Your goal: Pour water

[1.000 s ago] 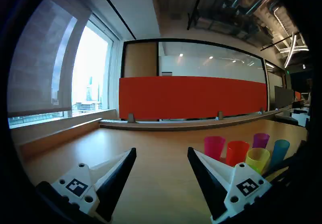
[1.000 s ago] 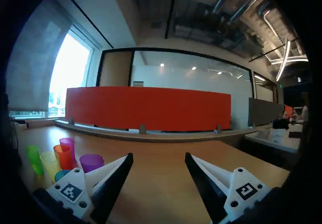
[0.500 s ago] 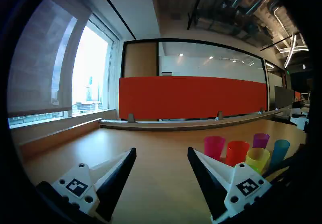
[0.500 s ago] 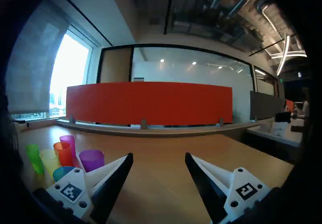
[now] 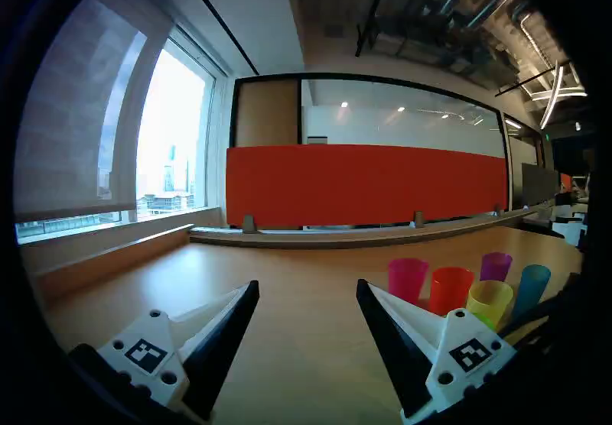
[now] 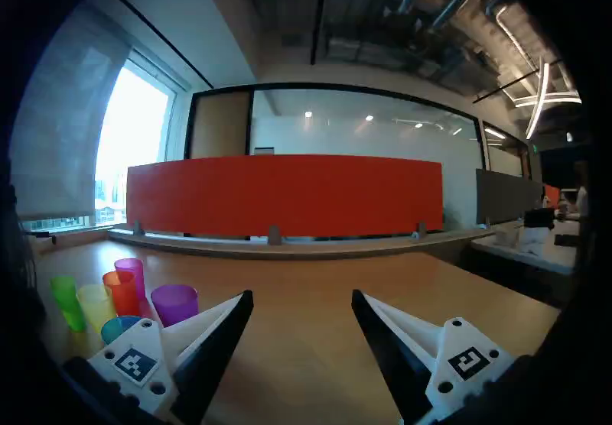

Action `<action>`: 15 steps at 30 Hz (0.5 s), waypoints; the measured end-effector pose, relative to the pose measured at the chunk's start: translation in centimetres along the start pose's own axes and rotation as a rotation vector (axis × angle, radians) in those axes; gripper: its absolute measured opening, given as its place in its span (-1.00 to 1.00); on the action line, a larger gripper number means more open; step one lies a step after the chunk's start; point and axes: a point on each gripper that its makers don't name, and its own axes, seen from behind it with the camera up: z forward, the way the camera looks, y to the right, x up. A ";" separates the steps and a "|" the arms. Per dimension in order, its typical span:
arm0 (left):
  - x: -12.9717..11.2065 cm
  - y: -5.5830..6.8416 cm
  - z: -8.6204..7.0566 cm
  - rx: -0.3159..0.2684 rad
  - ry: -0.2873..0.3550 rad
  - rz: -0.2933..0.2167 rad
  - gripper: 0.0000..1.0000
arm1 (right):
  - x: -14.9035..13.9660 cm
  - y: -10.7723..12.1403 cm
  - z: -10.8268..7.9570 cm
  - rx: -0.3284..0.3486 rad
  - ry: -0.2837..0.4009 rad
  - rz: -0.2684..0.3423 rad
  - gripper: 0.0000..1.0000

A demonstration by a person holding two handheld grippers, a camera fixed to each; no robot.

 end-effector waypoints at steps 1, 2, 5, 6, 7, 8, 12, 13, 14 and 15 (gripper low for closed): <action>0.0 0.0 0.0 0.000 0.000 0.000 0.88 | 0.0 0.1 0.0 -0.001 0.000 0.000 1.00; 0.0 0.0 0.0 0.000 0.000 0.000 0.88 | 0.0 0.1 0.0 -0.003 0.000 0.001 1.00; 0.0 0.0 0.0 0.000 0.000 0.000 0.88 | 0.0 0.2 -0.1 -0.004 0.000 0.001 1.00; 0.0 0.0 0.0 0.000 0.000 0.000 0.88 | 0.0 0.2 -0.1 -0.004 0.000 0.001 1.00; 0.0 0.0 0.0 0.000 0.000 0.000 0.88 | 0.0 0.3 -0.1 -0.004 0.000 0.001 1.00; 0.0 0.0 0.0 0.000 0.000 0.000 0.88 | 0.0 0.3 -0.1 -0.004 0.000 0.001 1.00; 0.0 0.0 0.1 0.000 0.000 0.000 0.88 | 0.0 0.2 -0.1 -0.003 0.000 0.001 1.00; 0.0 0.0 0.1 0.000 0.000 0.000 0.88 | 0.0 0.2 -0.1 -0.002 0.000 0.001 1.00; 0.0 0.0 0.1 0.000 0.000 0.000 0.88 | 0.0 0.2 -0.1 -0.001 0.000 0.001 1.00; 0.0 0.0 0.1 0.000 0.000 0.000 0.88 | 0.0 0.1 -0.1 0.000 0.000 0.001 1.00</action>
